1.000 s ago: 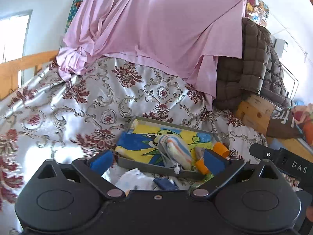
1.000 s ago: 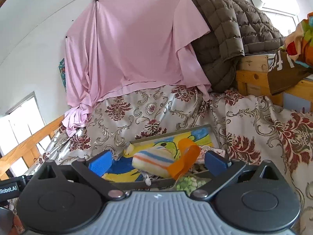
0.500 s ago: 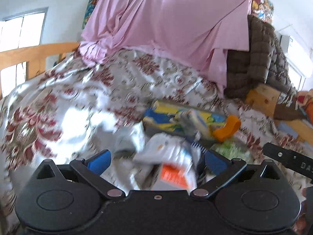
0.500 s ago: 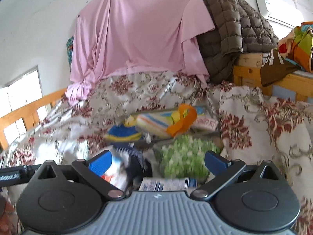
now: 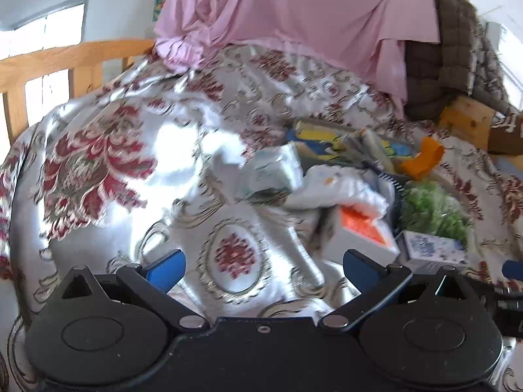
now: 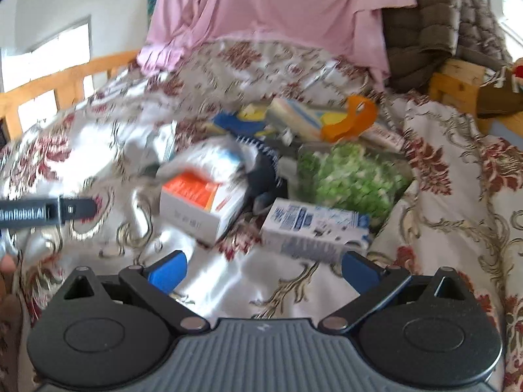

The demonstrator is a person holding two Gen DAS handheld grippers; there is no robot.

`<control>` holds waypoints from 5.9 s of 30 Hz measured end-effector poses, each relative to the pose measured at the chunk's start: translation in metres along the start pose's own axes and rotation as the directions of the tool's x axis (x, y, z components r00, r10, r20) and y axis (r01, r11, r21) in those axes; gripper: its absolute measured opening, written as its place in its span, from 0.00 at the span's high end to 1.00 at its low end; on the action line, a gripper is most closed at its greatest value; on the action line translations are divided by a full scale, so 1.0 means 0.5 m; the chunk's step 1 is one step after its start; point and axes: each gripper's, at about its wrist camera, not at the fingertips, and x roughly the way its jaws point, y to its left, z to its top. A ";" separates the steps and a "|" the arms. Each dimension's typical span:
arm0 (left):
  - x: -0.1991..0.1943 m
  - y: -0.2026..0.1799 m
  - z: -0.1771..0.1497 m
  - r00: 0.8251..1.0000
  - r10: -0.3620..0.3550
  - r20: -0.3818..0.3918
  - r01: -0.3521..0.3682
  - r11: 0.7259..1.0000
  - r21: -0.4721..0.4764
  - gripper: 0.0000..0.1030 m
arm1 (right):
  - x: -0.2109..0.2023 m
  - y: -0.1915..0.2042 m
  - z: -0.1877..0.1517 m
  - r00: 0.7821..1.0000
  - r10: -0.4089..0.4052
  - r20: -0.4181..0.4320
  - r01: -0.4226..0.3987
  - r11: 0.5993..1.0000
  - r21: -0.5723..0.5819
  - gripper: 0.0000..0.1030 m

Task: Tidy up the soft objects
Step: 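Move both open grippers over the remaining pile, then grasp the white-blue plastic packet with the left gripper while the right gripper grasps the white cloth, then carry the plastic packet and white cloth to the cartoon tray and lower them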

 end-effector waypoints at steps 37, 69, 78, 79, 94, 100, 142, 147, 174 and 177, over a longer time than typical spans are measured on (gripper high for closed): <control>0.082 0.063 0.043 0.998 0.063 0.014 -0.061 0.992 -0.113 0.01 | 0.078 0.024 0.024 0.990 0.097 0.104 -0.102 0.994 0.041 0.00; 0.348 0.070 0.186 0.969 -0.242 -0.054 0.226 0.951 -0.209 0.01 | 0.219 0.108 0.139 0.952 0.255 0.167 -0.224 0.957 -0.186 0.04; 0.394 0.081 0.186 0.953 -0.289 -0.088 0.263 0.938 -0.225 0.01 | 0.249 0.107 0.146 0.961 0.253 0.116 -0.234 0.960 -0.151 0.09; 0.398 0.082 0.183 0.953 -0.290 -0.083 0.265 0.937 -0.229 0.01 | 0.251 0.106 0.144 0.961 0.255 0.109 -0.240 0.961 -0.137 0.09; 0.403 0.070 0.155 0.963 -0.265 -0.047 0.255 0.954 -0.159 0.03 | 0.255 0.103 0.138 0.966 0.235 0.112 -0.223 0.969 -0.109 0.19; 0.398 0.073 0.149 0.969 -0.245 -0.021 0.238 0.956 -0.173 0.18 | 0.252 0.096 0.138 0.970 0.204 0.130 -0.193 0.977 -0.087 0.33; 0.242 0.056 0.205 0.935 -0.229 0.271 0.288 0.936 -0.203 0.42 | 0.094 0.159 0.134 0.895 0.197 0.399 -0.036 0.926 -0.377 0.80; 0.151 0.018 0.234 0.919 -0.201 0.338 0.268 0.950 -0.162 0.42 | 0.042 0.137 0.149 0.857 0.190 0.479 -0.001 0.930 -0.367 0.80; 0.362 -0.227 0.376 0.960 -0.138 0.245 0.147 0.989 -0.021 0.42 | 0.239 -0.183 0.316 0.847 -0.022 0.531 0.079 0.993 -0.086 0.80; 0.429 -0.238 0.383 0.978 -0.131 0.165 0.136 0.990 -0.022 0.41 | 0.254 -0.194 0.313 0.869 -0.024 0.495 0.081 0.992 -0.094 0.80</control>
